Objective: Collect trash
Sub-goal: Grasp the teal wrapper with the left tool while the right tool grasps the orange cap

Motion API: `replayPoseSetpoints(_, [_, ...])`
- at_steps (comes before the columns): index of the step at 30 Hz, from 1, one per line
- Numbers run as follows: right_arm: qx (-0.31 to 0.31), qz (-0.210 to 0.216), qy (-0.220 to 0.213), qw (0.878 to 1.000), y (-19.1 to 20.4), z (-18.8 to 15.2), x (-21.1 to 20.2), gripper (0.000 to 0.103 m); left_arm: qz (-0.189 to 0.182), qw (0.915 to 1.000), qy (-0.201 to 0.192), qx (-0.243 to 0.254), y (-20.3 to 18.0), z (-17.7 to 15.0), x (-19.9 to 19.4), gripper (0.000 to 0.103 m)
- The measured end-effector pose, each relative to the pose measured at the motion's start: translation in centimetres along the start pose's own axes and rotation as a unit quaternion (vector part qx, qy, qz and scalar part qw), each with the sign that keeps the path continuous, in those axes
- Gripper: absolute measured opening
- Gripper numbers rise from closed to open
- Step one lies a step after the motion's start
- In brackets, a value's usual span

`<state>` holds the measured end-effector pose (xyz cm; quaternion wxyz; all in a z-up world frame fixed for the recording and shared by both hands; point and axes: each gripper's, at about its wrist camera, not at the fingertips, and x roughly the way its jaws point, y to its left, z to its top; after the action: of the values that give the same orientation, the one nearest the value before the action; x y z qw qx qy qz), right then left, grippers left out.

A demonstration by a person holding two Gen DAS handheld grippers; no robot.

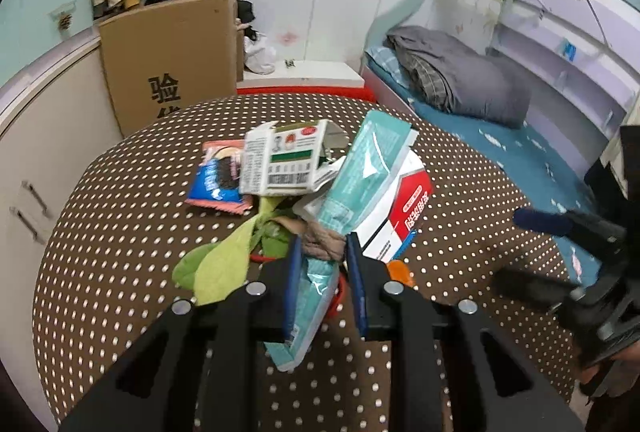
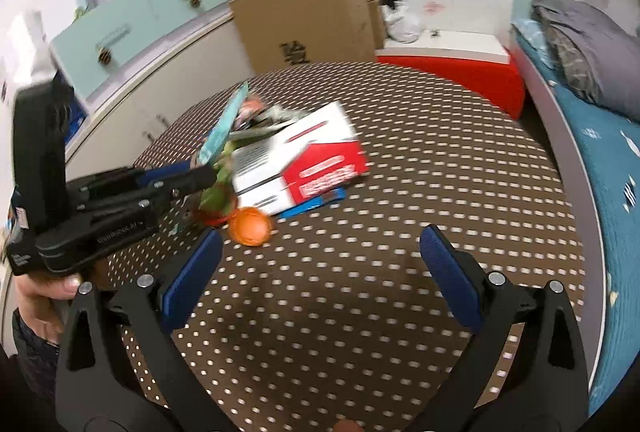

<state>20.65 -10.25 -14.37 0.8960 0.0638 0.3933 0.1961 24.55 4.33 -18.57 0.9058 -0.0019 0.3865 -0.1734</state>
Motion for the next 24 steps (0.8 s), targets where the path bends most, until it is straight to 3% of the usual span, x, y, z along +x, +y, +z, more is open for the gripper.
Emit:
replayPoseSetpoints(3, [-0.022,0.011,0.010,1.000,1.4,0.0,1.3,0.094,0.005,0.9996,-0.013,-0.024,0.9,-1.1,-1.6,0.022])
replayPoseSetpoints(9, [-0.051,0.012,0.039,0.998,3.2,-0.2,4.5,0.070,0.024,0.9976,-0.023,-0.061,2.5,-3.3,-3.5,0.022])
replayPoseSetpoints(12, [-0.080,0.001,0.053,0.995,4.4,-0.4,5.8,0.045,0.028,0.9969,-0.021,-0.071,2.9,-4.0,-3.8,0.022])
replayPoseSetpoints(13, [-0.091,-0.010,0.050,0.995,4.9,-0.4,5.9,0.030,0.028,0.9966,-0.021,-0.075,3.1,-4.2,-3.9,0.022])
replayPoseSetpoints(18, [-0.097,0.003,0.050,0.994,5.4,-1.0,4.8,0.030,0.028,0.9960,-0.019,-0.082,3.0,-4.3,-3.9,0.021])
replayPoseSetpoints(24, [-0.058,0.019,0.015,0.998,2.7,-0.5,0.8,0.030,0.019,0.9962,-0.023,-0.082,1.7,-4.0,-4.4,0.021])
